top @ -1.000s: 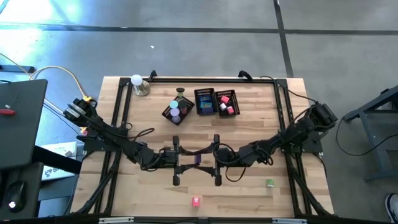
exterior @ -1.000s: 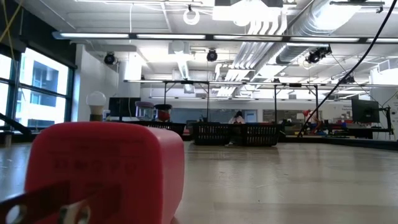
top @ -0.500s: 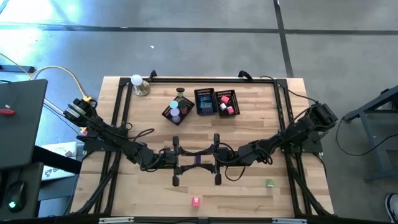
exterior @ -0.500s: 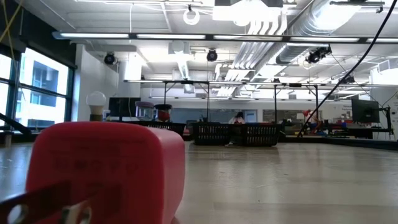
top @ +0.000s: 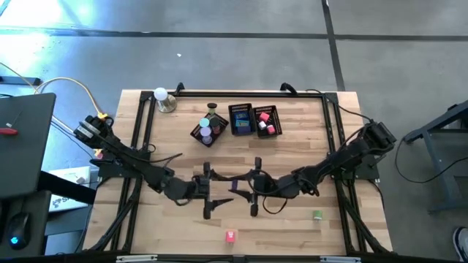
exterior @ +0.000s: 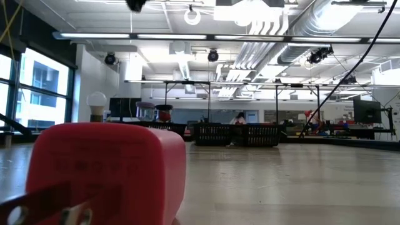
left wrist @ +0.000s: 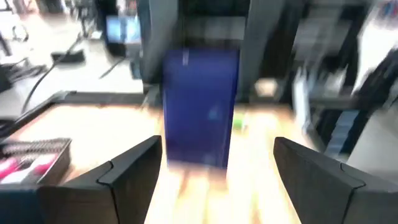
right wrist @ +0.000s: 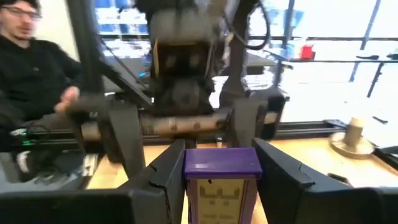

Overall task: Pick & Place Office items
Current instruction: Put the purple digital timer into the middle black bin, then put the green charger adapter into the right black bin

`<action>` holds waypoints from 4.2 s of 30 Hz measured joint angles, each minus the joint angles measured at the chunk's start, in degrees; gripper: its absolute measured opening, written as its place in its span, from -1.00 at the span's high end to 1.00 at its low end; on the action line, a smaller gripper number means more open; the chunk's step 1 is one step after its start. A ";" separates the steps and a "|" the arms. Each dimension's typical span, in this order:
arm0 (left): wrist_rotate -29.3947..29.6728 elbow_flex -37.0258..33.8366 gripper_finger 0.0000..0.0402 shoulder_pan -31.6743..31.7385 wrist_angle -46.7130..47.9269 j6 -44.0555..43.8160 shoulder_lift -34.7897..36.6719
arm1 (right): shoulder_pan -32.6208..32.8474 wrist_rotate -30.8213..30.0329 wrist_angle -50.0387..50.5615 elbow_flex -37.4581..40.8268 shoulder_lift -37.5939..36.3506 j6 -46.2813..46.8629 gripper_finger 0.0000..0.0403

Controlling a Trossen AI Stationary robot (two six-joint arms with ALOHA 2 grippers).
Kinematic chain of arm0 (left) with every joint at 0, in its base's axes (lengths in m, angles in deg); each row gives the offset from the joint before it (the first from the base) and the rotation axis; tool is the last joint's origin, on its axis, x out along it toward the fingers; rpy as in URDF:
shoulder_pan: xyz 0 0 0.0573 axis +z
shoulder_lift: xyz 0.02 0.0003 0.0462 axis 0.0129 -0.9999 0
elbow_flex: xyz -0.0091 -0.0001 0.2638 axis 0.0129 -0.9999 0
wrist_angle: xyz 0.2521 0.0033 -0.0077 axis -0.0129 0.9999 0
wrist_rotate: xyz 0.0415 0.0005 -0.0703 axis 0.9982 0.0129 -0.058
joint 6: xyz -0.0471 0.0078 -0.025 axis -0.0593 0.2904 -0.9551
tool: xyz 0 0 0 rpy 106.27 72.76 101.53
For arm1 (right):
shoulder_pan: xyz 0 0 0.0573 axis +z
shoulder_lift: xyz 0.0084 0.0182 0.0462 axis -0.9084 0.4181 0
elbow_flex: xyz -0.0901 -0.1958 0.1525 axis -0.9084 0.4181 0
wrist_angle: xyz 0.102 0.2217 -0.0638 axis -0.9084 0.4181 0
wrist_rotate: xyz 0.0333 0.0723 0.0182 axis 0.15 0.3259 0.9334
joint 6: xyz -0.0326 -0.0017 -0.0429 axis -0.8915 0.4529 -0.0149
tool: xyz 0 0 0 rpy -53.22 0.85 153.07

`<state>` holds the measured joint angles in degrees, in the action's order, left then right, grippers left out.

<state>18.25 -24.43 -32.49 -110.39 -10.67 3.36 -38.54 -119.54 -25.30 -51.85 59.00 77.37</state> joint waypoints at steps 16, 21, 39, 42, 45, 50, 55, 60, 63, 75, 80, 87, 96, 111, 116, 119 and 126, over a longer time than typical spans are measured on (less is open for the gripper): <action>-3.85 -0.11 -0.52 1.27 32.19 -17.08 -0.04 | -15.91 3.87 26.92 -0.13 -7.37 25.97 0.29; -4.89 -0.11 -0.52 0.86 32.30 -17.05 -0.04 | -29.14 11.54 30.33 -0.12 -6.45 30.18 0.29; -5.01 -0.17 -0.52 0.83 37.55 -16.63 -0.13 | -48.67 29.91 25.71 -2.26 11.44 33.08 0.29; -5.21 -0.20 -0.52 0.83 38.06 -16.67 -0.13 | -48.69 29.28 25.67 -3.48 13.25 33.28 0.17; -5.83 -0.22 -0.52 0.83 38.78 -16.98 -0.13 | -48.60 29.43 25.40 -4.31 13.33 33.21 0.01; -8.25 -0.22 -0.52 0.83 39.02 -17.07 -0.13 | -48.54 30.39 25.70 -6.21 13.35 32.77 -0.14; -11.13 -0.22 -0.52 0.83 39.94 -18.27 -0.15 | -48.00 30.38 26.59 -9.00 13.33 30.79 -0.13; -14.40 -0.22 -0.52 0.80 41.99 -19.82 -0.15 | -45.96 30.75 29.02 -9.92 7.99 28.05 -0.08; -16.75 -0.24 -0.52 0.43 42.39 -21.27 -0.15 | -43.83 31.19 35.02 -9.78 3.03 27.05 -0.05; -17.13 -0.26 -0.52 -2.66 42.21 -23.60 -0.15 | -20.04 15.45 54.25 -9.69 -10.54 28.15 0.04; -17.13 -0.26 -0.52 -3.08 41.25 -23.96 -0.15 | -6.07 -14.07 58.16 -9.70 -11.79 29.60 0.04; -17.13 -0.26 -0.52 -3.05 41.22 -23.80 -0.15 | 10.06 -35.28 61.81 -9.70 -11.60 34.28 0.04; -17.13 -0.26 -0.52 -1.40 41.13 -21.33 -0.15 | 15.19 -28.27 51.20 -9.68 -11.47 20.53 0.04; -17.15 -0.26 -0.52 -1.07 41.17 -21.31 -0.15 | 15.68 -27.63 51.23 -9.70 -11.47 22.56 -0.61; -17.30 -0.26 -0.52 -2.01 41.64 -21.29 -0.15 | 17.25 -10.80 58.29 -9.70 -11.50 27.34 -0.79; -17.28 -0.26 -0.52 -2.41 41.63 -21.27 -0.15 | 17.88 -1.61 64.42 -9.70 -11.49 34.92 -0.82; -17.26 -0.26 -0.52 -2.19 41.60 -21.28 -0.15 | 20.18 12.70 66.87 -9.70 -8.84 54.89 -0.83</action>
<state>0.98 -24.69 -34.68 -68.80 -31.95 3.21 -18.37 -106.85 41.58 -61.55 50.16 132.27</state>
